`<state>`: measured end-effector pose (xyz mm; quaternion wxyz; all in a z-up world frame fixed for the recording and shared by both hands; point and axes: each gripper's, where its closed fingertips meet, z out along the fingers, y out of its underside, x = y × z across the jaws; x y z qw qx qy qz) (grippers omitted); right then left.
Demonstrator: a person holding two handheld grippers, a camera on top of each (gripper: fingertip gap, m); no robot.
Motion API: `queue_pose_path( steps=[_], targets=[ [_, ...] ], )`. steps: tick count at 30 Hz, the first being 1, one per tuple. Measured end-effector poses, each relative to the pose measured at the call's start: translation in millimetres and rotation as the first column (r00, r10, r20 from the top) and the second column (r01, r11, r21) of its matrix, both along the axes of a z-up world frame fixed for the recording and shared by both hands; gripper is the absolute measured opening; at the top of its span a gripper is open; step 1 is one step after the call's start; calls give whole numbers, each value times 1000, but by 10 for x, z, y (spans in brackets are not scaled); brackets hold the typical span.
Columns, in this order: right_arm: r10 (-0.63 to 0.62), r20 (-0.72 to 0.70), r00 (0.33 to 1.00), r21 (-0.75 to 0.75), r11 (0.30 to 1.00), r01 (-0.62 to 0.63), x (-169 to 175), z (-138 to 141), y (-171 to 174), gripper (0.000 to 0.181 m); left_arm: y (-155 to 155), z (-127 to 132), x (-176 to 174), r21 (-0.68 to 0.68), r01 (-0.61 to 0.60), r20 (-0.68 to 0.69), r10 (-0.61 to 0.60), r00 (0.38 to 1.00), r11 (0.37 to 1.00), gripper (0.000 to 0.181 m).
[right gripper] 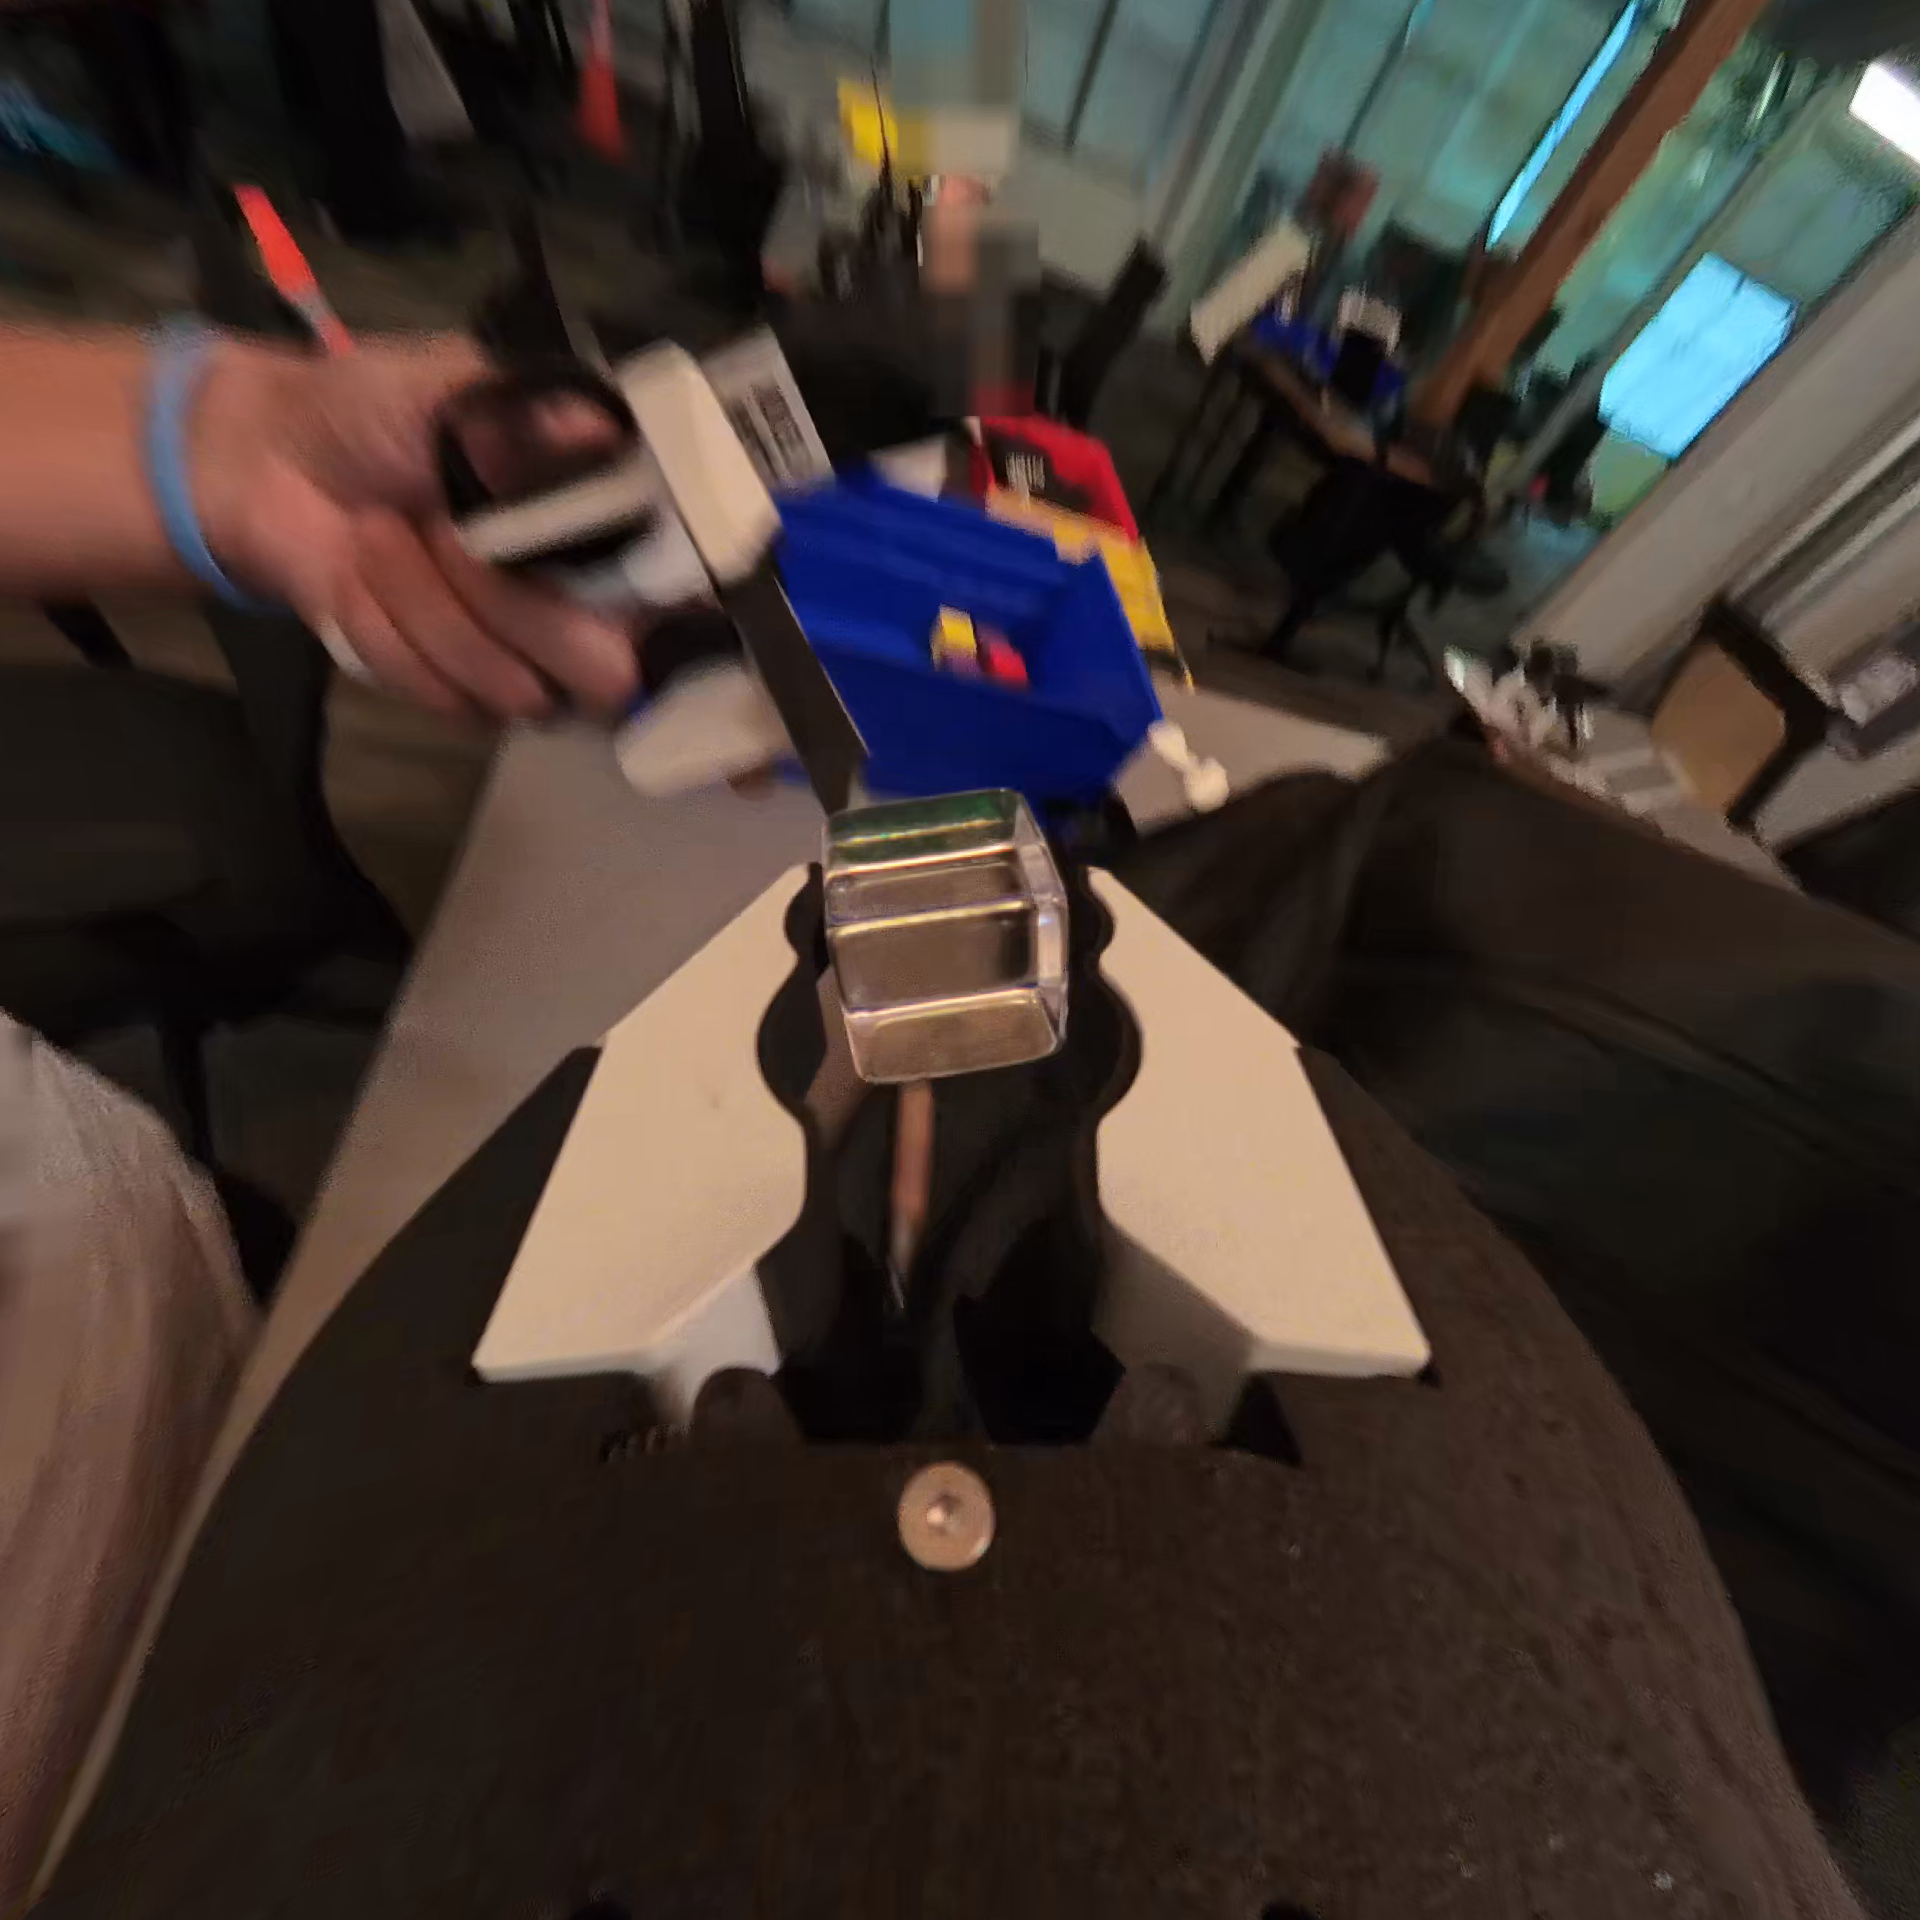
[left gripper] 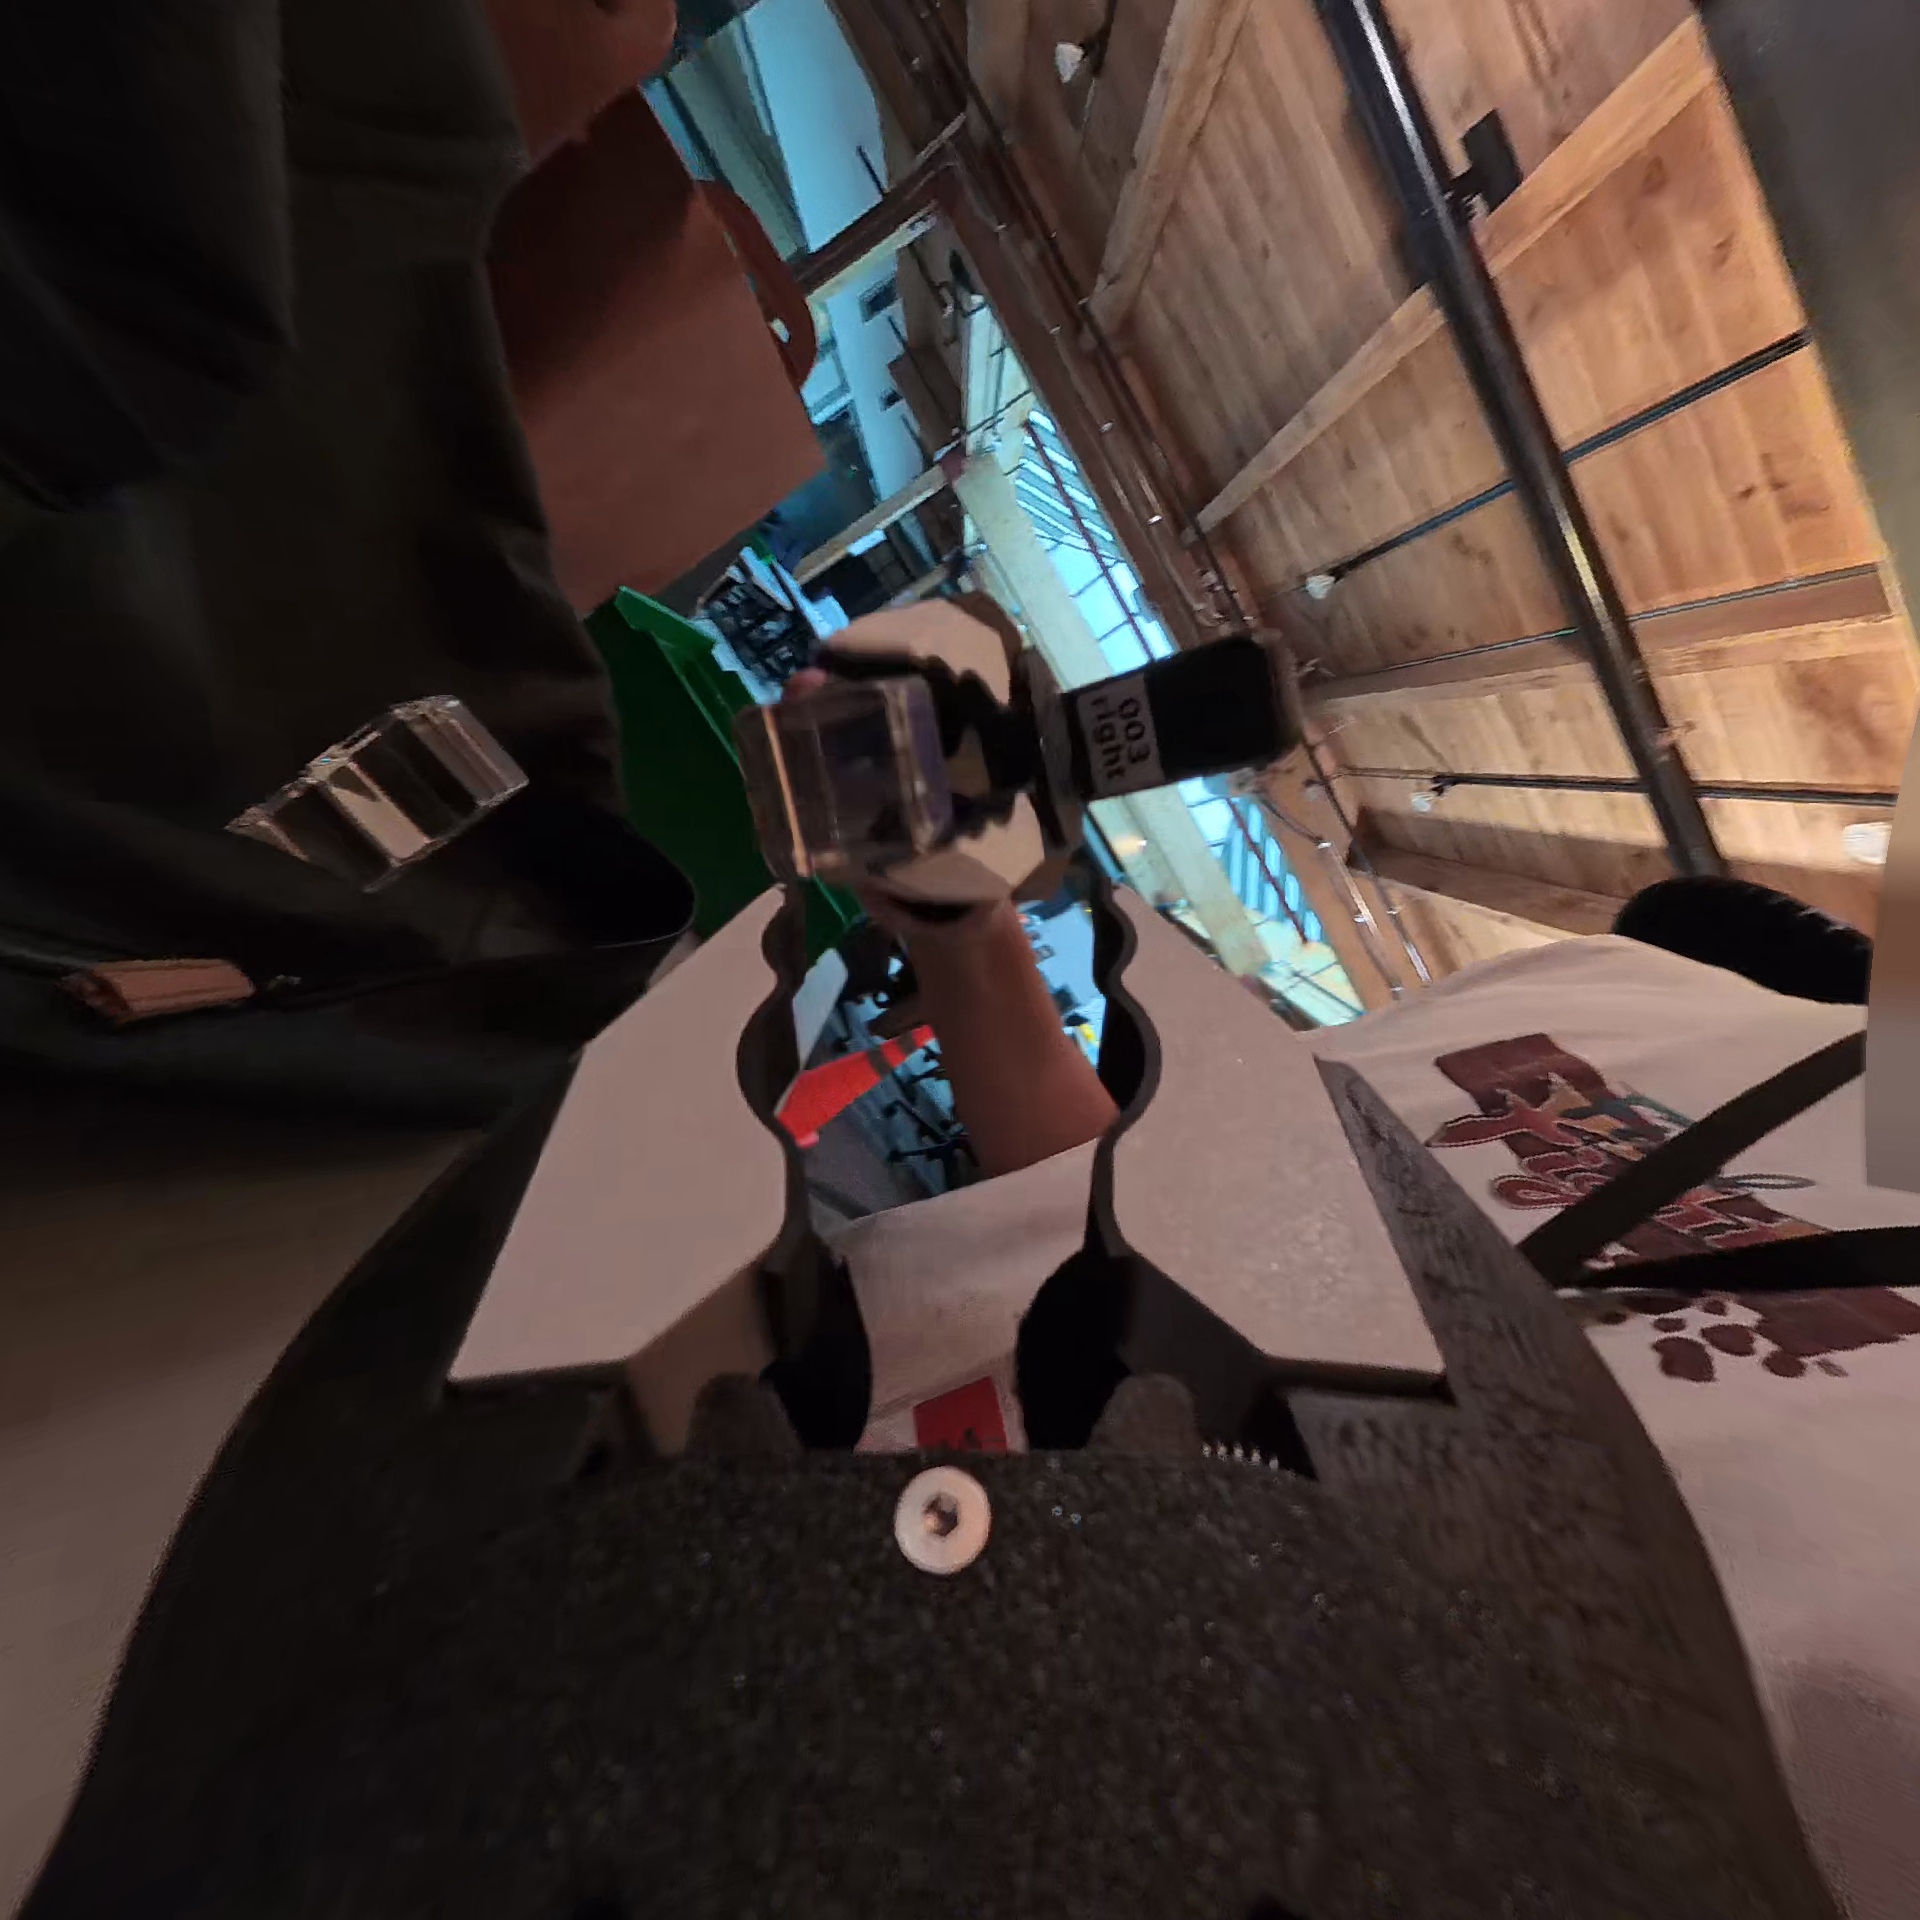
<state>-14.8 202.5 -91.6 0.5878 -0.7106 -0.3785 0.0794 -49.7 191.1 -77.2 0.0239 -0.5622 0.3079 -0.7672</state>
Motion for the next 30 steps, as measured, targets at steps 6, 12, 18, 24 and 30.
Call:
queue_pose_path(
  steps=[6,12,18,24,30],
  targets=[
    [-53,406,912,-461,850,255,1124,-533,-96,46,32,-299,-217,126,-55,-142,73,987,990,55],
    [193,543,817,-703,636,317,1317,-902,-138,44,83,-513,-357,145,-65,-229,97,968,987,55],
    [276,557,783,-753,565,337,1239,-1028,-92,44,123,-576,-459,143,-80,-241,113,964,987,55],
    [271,601,752,-737,552,390,1261,-1127,-78,44,122,-627,-520,181,-70,-261,117,958,981,55],
    [265,634,727,-700,596,393,1243,-1136,-61,44,128,-623,-529,180,-60,-257,106,961,982,55]
  ],
)
